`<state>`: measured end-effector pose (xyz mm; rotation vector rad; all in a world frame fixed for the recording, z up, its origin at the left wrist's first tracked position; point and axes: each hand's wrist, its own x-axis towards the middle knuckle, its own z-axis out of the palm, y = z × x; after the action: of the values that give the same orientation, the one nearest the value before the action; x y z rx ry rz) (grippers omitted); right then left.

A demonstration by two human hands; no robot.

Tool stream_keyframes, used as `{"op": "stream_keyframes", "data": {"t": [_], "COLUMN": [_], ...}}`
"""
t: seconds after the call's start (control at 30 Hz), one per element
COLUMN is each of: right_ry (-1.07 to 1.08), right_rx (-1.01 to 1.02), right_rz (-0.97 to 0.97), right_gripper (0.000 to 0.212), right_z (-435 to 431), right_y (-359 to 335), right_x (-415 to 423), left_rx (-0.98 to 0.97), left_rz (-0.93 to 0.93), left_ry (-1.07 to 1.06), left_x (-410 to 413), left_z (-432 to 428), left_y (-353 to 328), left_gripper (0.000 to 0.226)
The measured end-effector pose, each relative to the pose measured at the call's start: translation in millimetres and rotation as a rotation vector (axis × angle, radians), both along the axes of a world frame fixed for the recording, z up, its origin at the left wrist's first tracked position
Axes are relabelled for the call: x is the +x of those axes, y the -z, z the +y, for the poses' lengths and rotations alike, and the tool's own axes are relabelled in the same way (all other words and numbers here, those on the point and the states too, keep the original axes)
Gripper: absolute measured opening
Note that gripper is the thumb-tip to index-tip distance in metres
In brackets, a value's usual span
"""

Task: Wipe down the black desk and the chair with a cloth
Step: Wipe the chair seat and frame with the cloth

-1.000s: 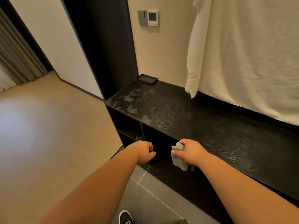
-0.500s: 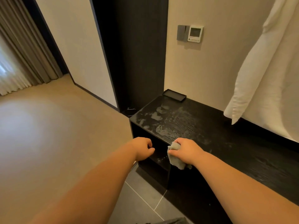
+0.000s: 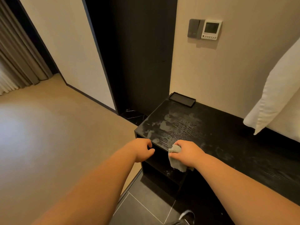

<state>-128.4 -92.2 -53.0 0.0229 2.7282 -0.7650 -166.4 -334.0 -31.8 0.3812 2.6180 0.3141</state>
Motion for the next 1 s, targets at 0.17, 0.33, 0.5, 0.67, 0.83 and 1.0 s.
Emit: {"op": "stream_keyframes", "data": {"t": [0.17,0.33,0.5,0.67,0.83,1.0], "right_ry": [0.016,0.042,0.092,0.21,0.298,0.449], "right_rx": [-0.017,-0.042,-0.038,-0.078,-0.09,-0.041], "right_rz": [0.001,0.039,0.027,0.012,-0.015,-0.044], "right_gripper": [0.04,0.044,0.044,0.035,0.037,0.049], "right_z": [4.3,24.7,62.6,89.4,96.4,97.0], "right_y": [15.2,9.9,-0.2,3.9,31.8,40.9], "right_x": [-67.0,-148.1,-223.7,-293.6,-344.6,-392.1], "left_rx": [-0.019,-0.031,0.002,0.034,0.024,0.027], "left_rz": [-0.001,0.039,0.048,0.022,-0.019,-0.064], "left_ry": [0.028,0.04,0.009,0.046,0.141,0.273], "left_x": [-64.5,-151.0,-227.2,-294.4,-376.1,-455.9], "left_z": [10.3,32.9,60.0,83.9,94.9,111.0], "left_y": [4.3,-10.2,-23.2,-14.1,3.8,27.2], "left_gripper": [0.04,0.04,0.037,0.036,0.036,0.031]}}
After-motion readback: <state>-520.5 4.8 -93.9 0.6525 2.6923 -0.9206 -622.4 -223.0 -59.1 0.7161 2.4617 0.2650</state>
